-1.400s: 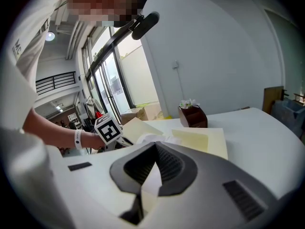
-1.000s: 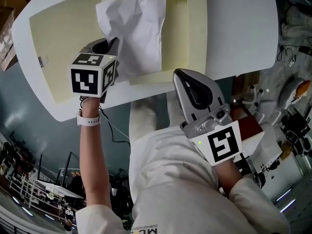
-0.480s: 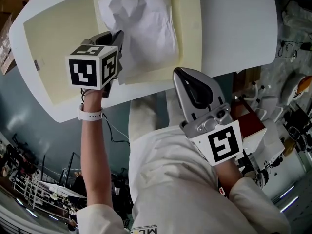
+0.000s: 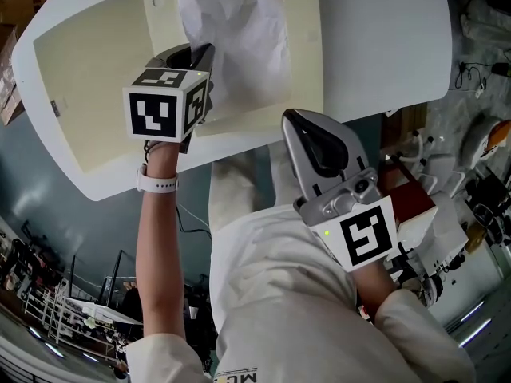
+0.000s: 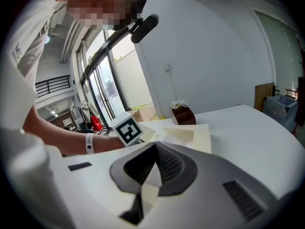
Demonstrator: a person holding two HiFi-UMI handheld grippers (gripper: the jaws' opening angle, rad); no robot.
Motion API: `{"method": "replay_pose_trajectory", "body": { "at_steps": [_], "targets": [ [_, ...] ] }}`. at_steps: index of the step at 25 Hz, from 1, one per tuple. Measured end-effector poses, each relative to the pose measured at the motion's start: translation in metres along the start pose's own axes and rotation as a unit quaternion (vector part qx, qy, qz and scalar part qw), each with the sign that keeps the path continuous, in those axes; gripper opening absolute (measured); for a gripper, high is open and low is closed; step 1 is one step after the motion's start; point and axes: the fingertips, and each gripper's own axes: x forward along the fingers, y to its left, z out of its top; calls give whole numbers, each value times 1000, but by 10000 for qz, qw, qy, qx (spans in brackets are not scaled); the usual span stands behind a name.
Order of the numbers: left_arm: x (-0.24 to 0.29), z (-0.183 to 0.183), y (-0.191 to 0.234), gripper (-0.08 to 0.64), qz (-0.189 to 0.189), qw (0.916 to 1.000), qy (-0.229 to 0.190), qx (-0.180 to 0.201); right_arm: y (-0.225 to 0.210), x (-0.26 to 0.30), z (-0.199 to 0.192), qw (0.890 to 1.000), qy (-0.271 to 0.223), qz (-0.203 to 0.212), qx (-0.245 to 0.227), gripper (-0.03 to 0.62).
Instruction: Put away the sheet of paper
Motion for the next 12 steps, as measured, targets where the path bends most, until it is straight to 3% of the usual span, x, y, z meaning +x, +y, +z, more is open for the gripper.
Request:
{"method": "replay_pose_trajectory", "body": {
  "at_steps": [1,3,7,12],
  "targets": [
    [0,-2,1,28,30,10000,25,21,0,-1,0,10000,-7,1,-4,14],
    [-1,-6,1,138,40,10000,-4,-23,-2,-4,0,10000,-16,0,-19,14],
    [-13,-9,5,184,112,9995,-267,-151,0,-11,3,10000,-69,12,-39,14],
    [-38,-16,6,212,467,9979,-439,54,4,-23,10,9998,-162,16,-133,14]
  ]
}}
